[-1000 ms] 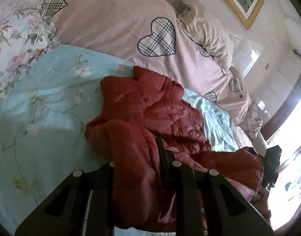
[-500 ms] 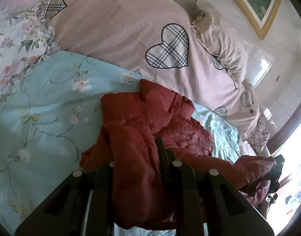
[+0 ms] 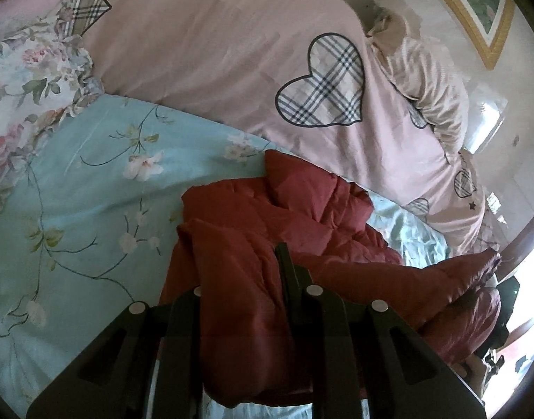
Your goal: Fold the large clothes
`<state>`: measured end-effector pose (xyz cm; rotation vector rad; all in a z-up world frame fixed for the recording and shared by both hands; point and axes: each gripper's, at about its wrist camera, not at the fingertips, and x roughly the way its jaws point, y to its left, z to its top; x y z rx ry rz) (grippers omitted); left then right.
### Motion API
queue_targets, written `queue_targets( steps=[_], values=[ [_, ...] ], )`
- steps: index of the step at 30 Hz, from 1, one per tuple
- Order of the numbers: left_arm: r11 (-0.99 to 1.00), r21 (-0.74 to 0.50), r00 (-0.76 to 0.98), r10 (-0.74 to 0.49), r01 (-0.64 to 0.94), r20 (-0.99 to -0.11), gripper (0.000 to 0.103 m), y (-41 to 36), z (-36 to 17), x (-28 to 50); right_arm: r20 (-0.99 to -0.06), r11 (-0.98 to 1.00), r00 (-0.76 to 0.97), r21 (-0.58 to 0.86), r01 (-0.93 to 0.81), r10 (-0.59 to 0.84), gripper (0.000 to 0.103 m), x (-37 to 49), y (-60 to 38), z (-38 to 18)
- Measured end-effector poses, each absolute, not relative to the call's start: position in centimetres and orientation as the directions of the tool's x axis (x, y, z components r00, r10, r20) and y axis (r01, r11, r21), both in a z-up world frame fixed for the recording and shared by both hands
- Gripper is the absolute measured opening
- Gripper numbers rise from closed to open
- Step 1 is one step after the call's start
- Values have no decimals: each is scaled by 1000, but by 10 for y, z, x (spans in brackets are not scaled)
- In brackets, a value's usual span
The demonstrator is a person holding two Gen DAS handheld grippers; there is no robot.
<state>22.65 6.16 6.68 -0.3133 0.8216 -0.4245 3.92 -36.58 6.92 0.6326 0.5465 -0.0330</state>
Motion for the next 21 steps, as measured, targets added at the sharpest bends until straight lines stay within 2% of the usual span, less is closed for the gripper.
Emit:
queue_targets(
  steps=[21],
  values=[
    [910, -391, 559, -397, 136, -728, 19, 25, 17, 345, -600, 755, 799, 542, 371, 39, 24, 140, -412, 24]
  ],
)
